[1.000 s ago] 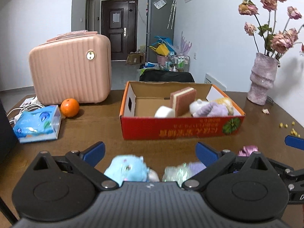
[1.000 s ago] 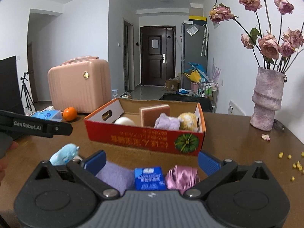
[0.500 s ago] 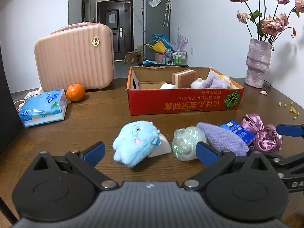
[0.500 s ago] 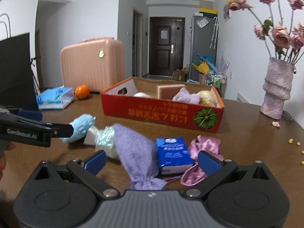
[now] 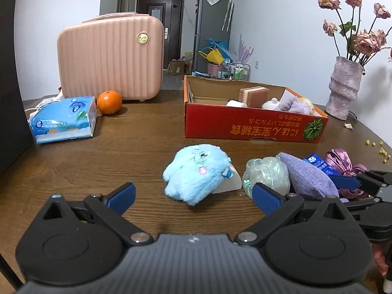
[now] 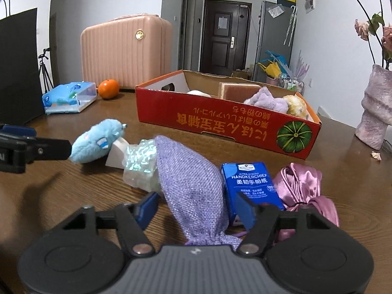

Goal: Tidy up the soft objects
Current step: 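Move both grippers back to the pile and grasp the lavender cloth bag with the right gripper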

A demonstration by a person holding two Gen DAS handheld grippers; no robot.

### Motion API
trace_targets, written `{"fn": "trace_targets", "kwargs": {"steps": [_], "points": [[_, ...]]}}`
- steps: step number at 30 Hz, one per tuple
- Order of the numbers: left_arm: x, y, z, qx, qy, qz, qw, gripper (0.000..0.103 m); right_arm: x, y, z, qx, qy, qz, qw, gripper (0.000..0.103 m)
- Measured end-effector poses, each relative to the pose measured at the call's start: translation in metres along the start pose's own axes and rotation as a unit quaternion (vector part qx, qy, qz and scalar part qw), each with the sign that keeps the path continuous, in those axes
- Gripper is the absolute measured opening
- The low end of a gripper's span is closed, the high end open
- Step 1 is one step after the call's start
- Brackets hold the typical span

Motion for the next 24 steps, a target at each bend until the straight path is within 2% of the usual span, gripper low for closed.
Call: {"fn": "trace_targets", "kwargs": {"steps": [1, 2, 4, 8, 11, 17, 24], "points": [[0.001, 0.000, 0.000, -0.001, -0.001, 0.000, 1.0000, 0.103, 0.000, 0.000, 0.000, -0.002, 0.005, 0.001, 1.000, 0.060], [0.001, -0.001, 0.001, -0.002, -0.002, 0.000, 1.0000, 0.103, -0.001, 0.000, 0.001, -0.001, 0.009, -0.003, 1.000, 0.049], [0.003, 0.000, 0.002, 0.000, -0.004, 0.001, 1.0000, 0.103, -0.001, 0.002, 0.001, 0.011, 0.010, -0.019, 1.000, 0.036], [0.005, 0.001, 0.005, 0.003, -0.009, -0.002, 1.0000, 0.103, -0.003, 0.004, 0.001, 0.020, 0.019, -0.025, 0.999, 0.029], [0.007, 0.001, 0.006, 0.003, -0.012, -0.005, 0.9999, 0.103, -0.006, 0.001, 0.000, 0.019, 0.031, -0.034, 0.999, 0.025], [0.012, -0.001, 0.008, 0.000, -0.017, -0.008, 0.9998, 0.103, -0.021, 0.003, -0.006, 0.035, 0.065, -0.044, 0.996, 0.024], [0.025, -0.007, 0.011, -0.008, -0.034, -0.022, 0.9992, 0.103, -0.039, 0.024, -0.016, 0.074, 0.112, -0.027, 0.991, 0.024]]}}
Point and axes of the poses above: each gripper's, at about its wrist camera, not at the fingertips, and x roughly the way its jaws point, y to its right, z to its underside, the point moved 8 cm from there along x, roughly the way its jaws point, and after that the axes turned 2 degrees about -x, right-handed, at the moved point
